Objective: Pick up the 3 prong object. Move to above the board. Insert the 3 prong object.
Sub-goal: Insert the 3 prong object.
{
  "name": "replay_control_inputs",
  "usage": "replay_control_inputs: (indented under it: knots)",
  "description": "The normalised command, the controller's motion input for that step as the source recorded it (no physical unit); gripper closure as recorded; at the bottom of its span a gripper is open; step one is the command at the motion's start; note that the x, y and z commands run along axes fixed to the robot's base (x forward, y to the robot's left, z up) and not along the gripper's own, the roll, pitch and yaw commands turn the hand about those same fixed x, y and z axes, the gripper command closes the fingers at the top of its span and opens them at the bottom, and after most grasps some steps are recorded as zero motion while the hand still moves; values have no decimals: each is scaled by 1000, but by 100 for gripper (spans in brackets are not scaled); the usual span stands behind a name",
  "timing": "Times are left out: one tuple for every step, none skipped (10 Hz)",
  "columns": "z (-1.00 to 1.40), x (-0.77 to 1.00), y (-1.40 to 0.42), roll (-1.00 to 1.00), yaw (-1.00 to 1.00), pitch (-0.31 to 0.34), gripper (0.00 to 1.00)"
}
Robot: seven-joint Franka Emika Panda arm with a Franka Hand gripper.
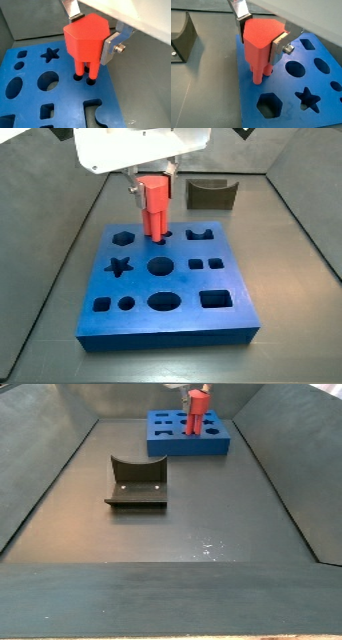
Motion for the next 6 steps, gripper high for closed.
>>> replay_control_inputs:
  knots:
    - [-269, 94, -114, 0, 360, -63, 100]
    - [-231, 163, -100, 0, 446, -57, 100]
    - [-214, 143, -103, 0, 377, 0, 100]
    - [-217, 49, -6, 0, 309, -20, 100]
    - [-206, 17, 0, 0, 251, -40, 100]
    - [-111, 0, 0, 29, 71, 0, 100]
